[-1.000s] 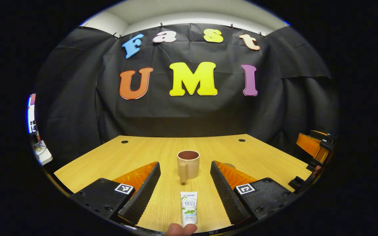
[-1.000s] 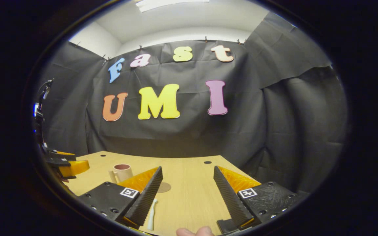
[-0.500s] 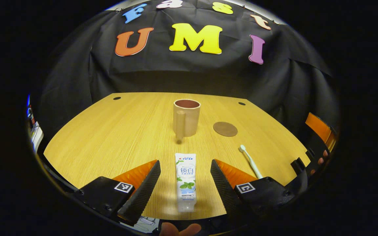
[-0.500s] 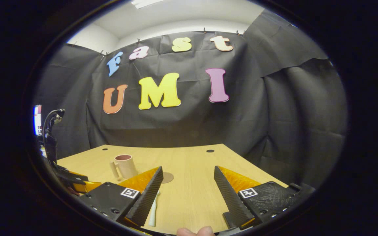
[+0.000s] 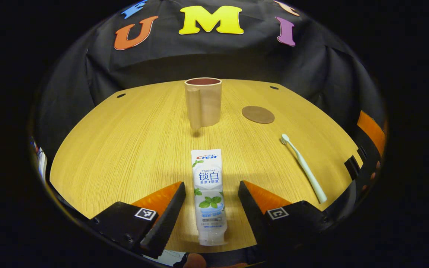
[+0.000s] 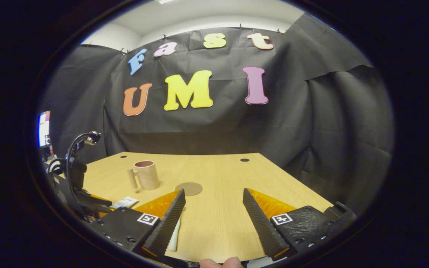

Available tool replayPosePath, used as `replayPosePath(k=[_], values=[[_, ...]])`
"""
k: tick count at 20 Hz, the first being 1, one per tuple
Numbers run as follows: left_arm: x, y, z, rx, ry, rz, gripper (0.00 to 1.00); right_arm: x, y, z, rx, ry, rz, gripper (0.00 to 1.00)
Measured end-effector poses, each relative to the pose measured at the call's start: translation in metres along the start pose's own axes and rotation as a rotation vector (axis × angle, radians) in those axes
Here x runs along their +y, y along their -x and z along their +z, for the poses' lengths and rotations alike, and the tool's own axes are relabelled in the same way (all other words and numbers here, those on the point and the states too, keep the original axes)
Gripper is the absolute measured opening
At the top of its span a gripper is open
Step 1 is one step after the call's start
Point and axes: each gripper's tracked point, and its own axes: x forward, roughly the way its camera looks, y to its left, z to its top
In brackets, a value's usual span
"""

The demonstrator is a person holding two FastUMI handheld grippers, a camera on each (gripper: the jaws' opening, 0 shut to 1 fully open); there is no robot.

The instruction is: Put the toothbrush and toothpaste on the desktop into the cup, then pick up the cup and place it on the coaster on the desktop.

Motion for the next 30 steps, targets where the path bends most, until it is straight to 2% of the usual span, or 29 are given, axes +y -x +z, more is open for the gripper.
replayPosePath(k=[2, 3, 5, 8, 9, 11, 12, 14, 15, 16, 22, 27, 30], values=[[0.002, -0.001, 0.001, 0.004, 0.000, 0.007, 0.90, 0.005, -0.002, -0.003, 0.008, 0.004, 0.010, 0.94], [0.001, -0.001, 0.001, 0.010, 0.000, 0.011, 0.80, 0.008, -0.003, -0.003, 0.013, 0.005, 0.015, 0.94], [0.002, -0.001, -0.001, 0.023, -0.006, 0.027, 0.75, 0.013, -0.004, -0.008, 0.025, 0.010, 0.021, 0.94], [0.003, 0.000, 0.000, 0.045, 0.019, 0.045, 0.63, 0.022, -0.006, -0.015, 0.049, 0.018, 0.044, 0.94], [0.003, 0.000, -0.002, 0.047, 0.024, 0.046, 0.52, 0.024, -0.006, -0.016, 0.057, 0.024, 0.049, 0.94], [0.005, 0.002, -0.003, 0.049, 0.041, 0.052, 0.47, 0.025, -0.008, -0.021, 0.071, 0.044, 0.049, 0.94], [0.000, 0.005, -0.001, 0.038, 0.065, 0.031, 0.45, 0.026, -0.009, -0.024, 0.079, 0.055, 0.044, 0.94], [-0.007, 0.009, 0.002, 0.022, 0.096, -0.003, 0.43, 0.030, -0.012, -0.028, 0.099, 0.060, 0.046, 0.94], [-0.007, 0.013, 0.006, 0.004, 0.100, -0.005, 0.47, 0.033, -0.014, -0.032, 0.113, 0.061, 0.052, 0.94], [-0.004, 0.017, 0.010, -0.019, 0.100, -0.002, 0.43, 0.036, -0.016, -0.036, 0.130, 0.063, 0.061, 0.94], [-0.006, 0.045, 0.041, -0.149, 0.128, -0.046, 0.39, 0.058, -0.026, -0.068, 0.246, 0.062, 0.099, 0.94], [-0.012, 0.062, 0.060, -0.237, 0.123, -0.092, 0.39, 0.066, -0.045, -0.088, 0.315, 0.074, 0.059, 0.94], [-0.007, 0.067, 0.077, -0.300, 0.099, -0.067, 0.39, 0.070, -0.061, -0.093, 0.330, 0.075, 0.033, 0.94]])
